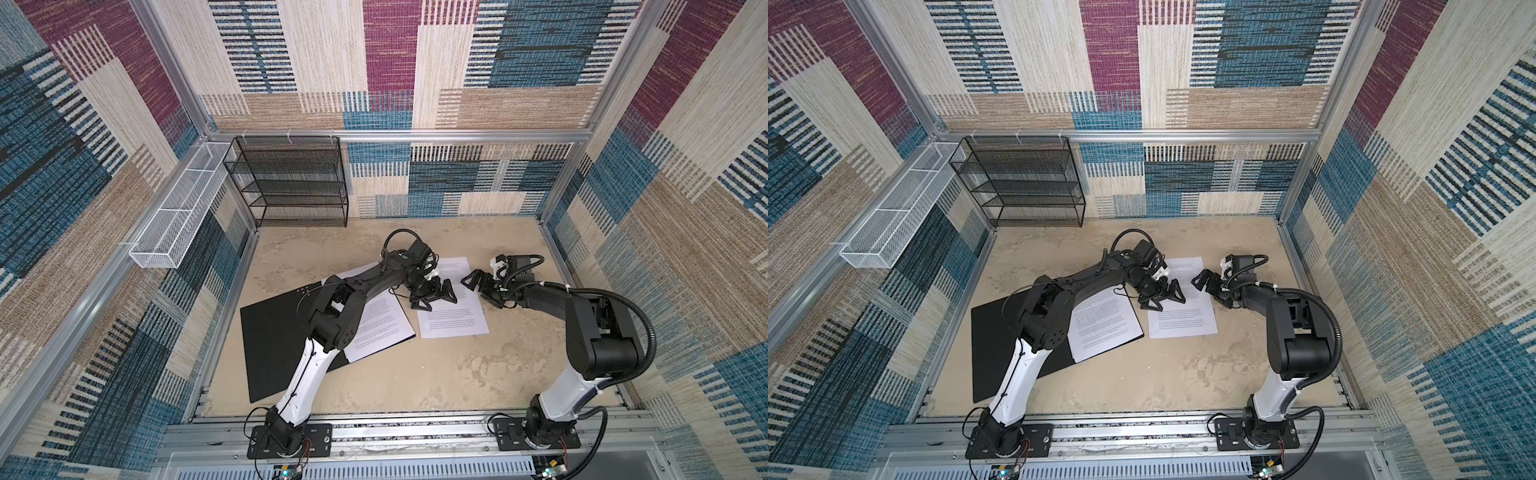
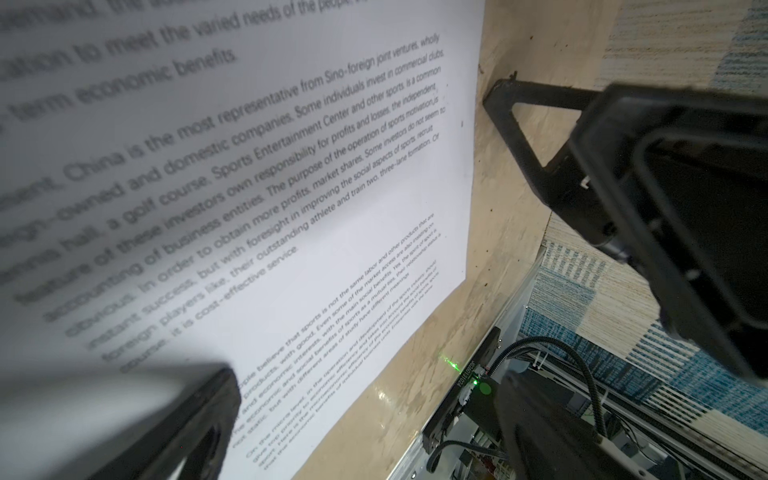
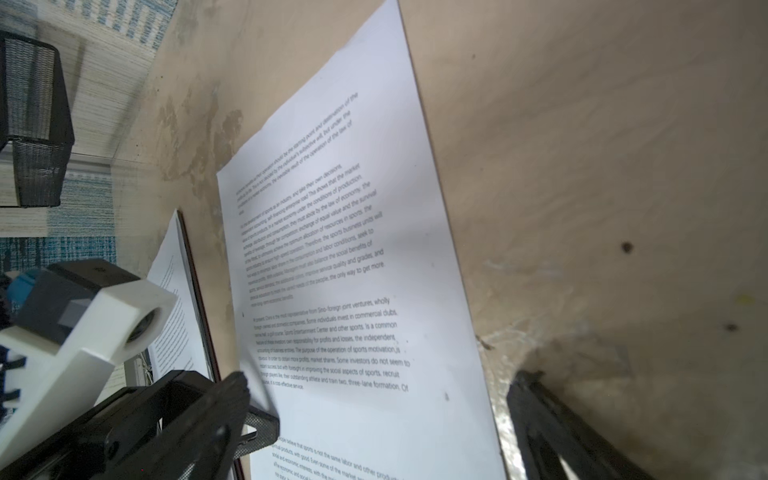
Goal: Put the files into the folder
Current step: 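Pinch the last loose text sheet edges with both grippers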
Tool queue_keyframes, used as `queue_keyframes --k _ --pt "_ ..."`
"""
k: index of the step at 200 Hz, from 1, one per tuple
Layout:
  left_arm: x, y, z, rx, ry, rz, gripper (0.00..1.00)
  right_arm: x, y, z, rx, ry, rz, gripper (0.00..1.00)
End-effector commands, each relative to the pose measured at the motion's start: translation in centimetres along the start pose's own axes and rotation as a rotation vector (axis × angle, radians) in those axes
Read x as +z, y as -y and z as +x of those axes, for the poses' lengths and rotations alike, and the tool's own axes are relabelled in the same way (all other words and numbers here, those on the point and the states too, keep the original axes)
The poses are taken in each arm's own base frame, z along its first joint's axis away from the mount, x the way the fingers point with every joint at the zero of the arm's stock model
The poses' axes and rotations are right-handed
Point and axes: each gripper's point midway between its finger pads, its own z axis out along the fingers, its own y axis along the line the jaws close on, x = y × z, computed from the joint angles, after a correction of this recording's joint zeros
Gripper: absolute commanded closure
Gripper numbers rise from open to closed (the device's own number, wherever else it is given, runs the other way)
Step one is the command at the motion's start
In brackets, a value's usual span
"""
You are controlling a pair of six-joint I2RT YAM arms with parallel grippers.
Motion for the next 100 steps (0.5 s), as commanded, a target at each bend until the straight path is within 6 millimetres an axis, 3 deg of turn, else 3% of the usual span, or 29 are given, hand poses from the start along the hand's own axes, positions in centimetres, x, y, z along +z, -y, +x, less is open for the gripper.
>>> queue_keyframes --k 1,47,100 --pt "1.6 -5.7 2.0 -0.137 -0.042 -0.194 0.01 0.8 0.0 3.3 0.053 -0.113 -0.019 0.00" --pt "2.0 -7.1 2.6 -0.176 -0.050 -0.222 0.01 1.9 -2.7 6.4 0.093 -0.204 -0.169 0.00" --pt "1.7 -8.3 2.7 -0.206 -0.043 -0.245 0.01 -1.1 -5.7 6.3 0.073 -0.188 -0.272 0.00"
